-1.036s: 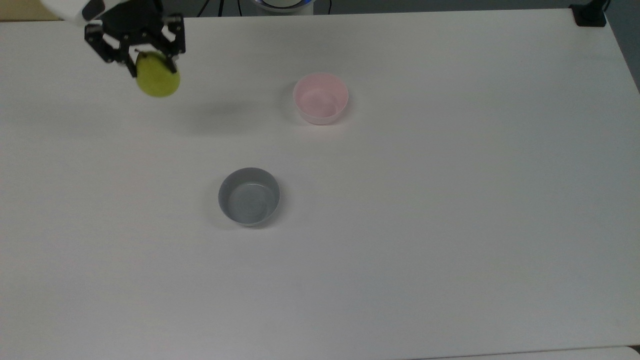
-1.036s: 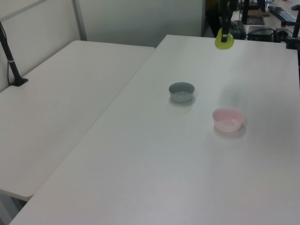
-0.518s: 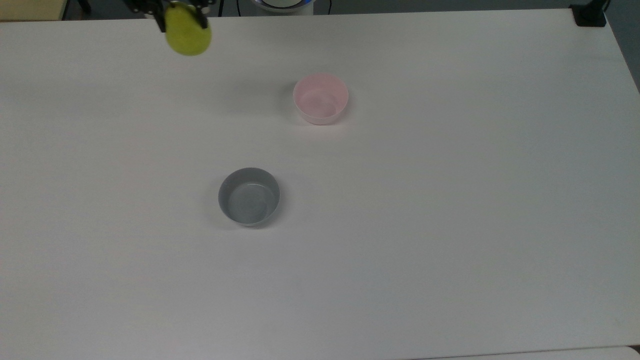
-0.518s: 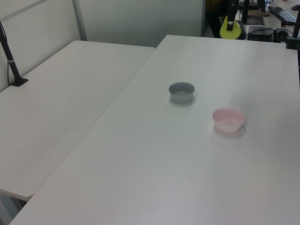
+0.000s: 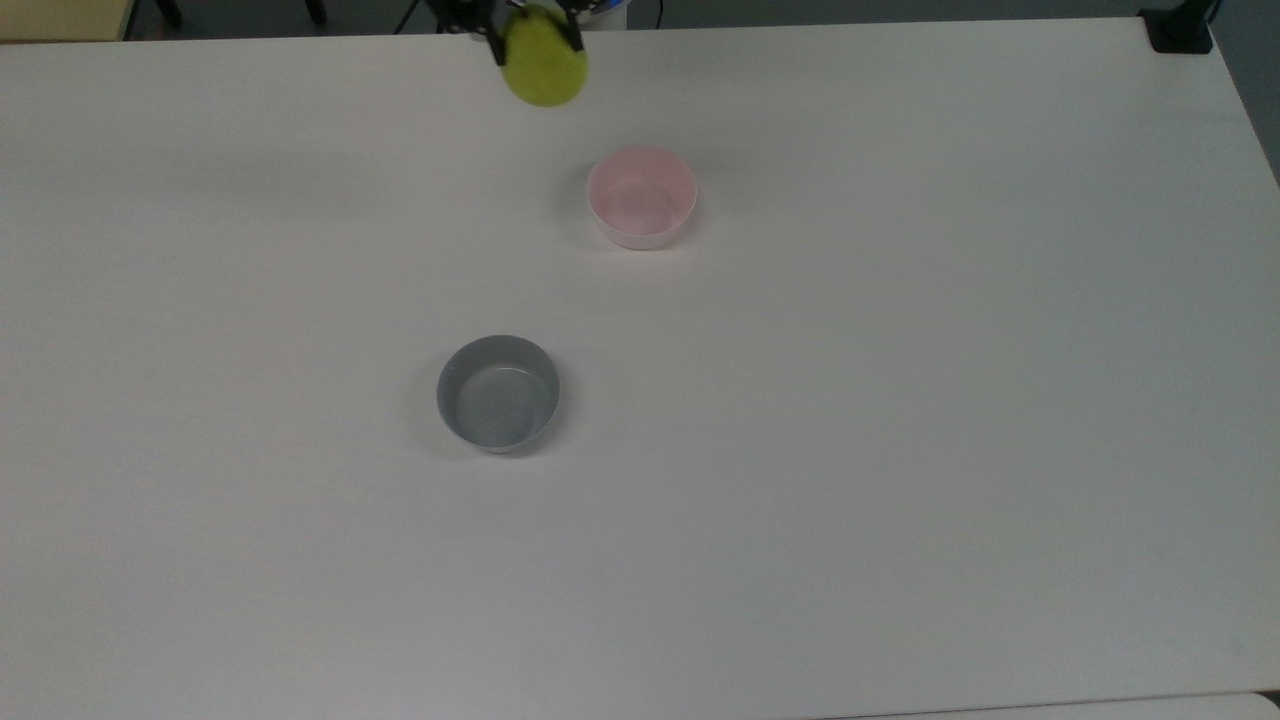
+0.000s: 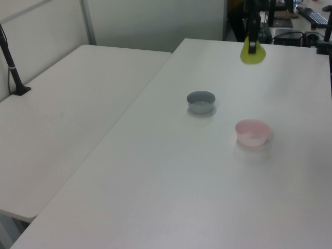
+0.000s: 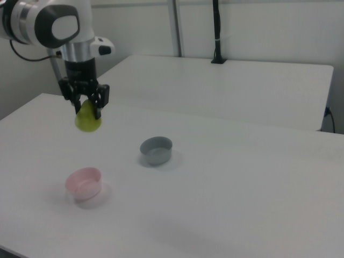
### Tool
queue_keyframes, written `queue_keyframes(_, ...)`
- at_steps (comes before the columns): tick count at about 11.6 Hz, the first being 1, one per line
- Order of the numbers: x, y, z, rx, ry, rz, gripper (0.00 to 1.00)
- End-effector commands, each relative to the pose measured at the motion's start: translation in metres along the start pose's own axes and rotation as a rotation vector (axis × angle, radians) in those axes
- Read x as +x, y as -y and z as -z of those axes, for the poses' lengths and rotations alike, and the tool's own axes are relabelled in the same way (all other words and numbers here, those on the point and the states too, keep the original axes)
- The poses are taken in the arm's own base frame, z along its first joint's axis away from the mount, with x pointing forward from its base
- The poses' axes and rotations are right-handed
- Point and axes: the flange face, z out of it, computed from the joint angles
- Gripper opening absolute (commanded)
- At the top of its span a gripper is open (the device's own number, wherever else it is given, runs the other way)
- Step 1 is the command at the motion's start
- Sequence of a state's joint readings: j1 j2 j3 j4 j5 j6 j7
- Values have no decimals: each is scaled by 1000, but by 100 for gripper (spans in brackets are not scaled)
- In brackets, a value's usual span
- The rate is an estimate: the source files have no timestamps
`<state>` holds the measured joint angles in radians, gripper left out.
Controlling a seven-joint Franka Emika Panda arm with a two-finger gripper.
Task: Place the pear in the bowl
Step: 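Carry the pear over the pink bowl and lower it inside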
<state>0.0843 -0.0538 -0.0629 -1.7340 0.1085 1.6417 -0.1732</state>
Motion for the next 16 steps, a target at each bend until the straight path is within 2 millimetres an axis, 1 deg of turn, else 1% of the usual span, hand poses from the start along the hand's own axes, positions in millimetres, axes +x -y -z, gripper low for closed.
queue_keyframes(1, -13, 21, -49, 18, 9, 25, 0)
queue_keyframes(3, -9, 33, -88, 7, -2, 49, 0)
queue_keyframes(4, -5, 46, -109, 1, 12, 73, 0)
queue_keyframes(5, -1, 53, -127, -5, 31, 86, 0)
queue_keyframes(6, 1, 56, -145, -8, 50, 94, 0)
queue_keyframes(8, 3, 70, -178, -26, 87, 129, 0)
queue_keyframes(9, 6, 70, -196, -32, 111, 133, 0)
queue_keyframes(11, 9, 71, -210, -35, 114, 138, 0)
queue_keyframes(13, 14, 66, -232, -59, 127, 147, 0)
queue_keyframes(15, 14, 66, -236, -61, 132, 148, 1)
queue_keyframes(16, 14, 65, -237, -60, 141, 146, 12)
